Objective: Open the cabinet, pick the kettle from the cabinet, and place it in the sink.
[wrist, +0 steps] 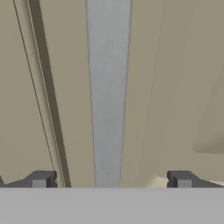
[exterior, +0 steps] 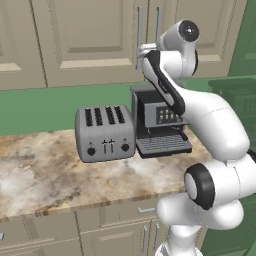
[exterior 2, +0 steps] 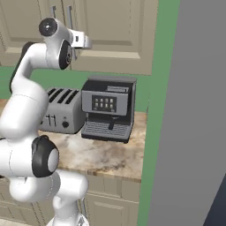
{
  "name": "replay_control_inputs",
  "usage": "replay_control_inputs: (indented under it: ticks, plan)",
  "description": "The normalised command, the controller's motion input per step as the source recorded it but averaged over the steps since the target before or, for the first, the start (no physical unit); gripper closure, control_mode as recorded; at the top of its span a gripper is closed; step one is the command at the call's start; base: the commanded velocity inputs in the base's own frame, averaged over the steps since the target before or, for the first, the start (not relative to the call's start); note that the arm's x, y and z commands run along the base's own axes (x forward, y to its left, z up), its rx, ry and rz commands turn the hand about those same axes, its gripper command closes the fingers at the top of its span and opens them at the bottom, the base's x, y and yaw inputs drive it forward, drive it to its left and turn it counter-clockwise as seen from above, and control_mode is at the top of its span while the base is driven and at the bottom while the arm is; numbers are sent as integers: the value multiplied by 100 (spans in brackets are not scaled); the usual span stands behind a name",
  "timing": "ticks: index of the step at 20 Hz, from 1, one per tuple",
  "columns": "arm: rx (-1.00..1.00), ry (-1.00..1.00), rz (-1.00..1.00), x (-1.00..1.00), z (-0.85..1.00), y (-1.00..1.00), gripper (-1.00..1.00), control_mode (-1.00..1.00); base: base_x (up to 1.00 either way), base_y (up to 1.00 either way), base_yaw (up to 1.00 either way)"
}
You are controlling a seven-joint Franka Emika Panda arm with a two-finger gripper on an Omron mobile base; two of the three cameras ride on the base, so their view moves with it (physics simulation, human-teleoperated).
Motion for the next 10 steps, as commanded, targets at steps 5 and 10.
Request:
replay_control_inputs:
  ticks: [5, 10]
  plan:
    - [0, 0, 0, 44, -3, 8, -100, -100, 0, 0, 0]
    - [0, 0, 0, 48, -7, 11, 100, -100, 0, 0, 0]
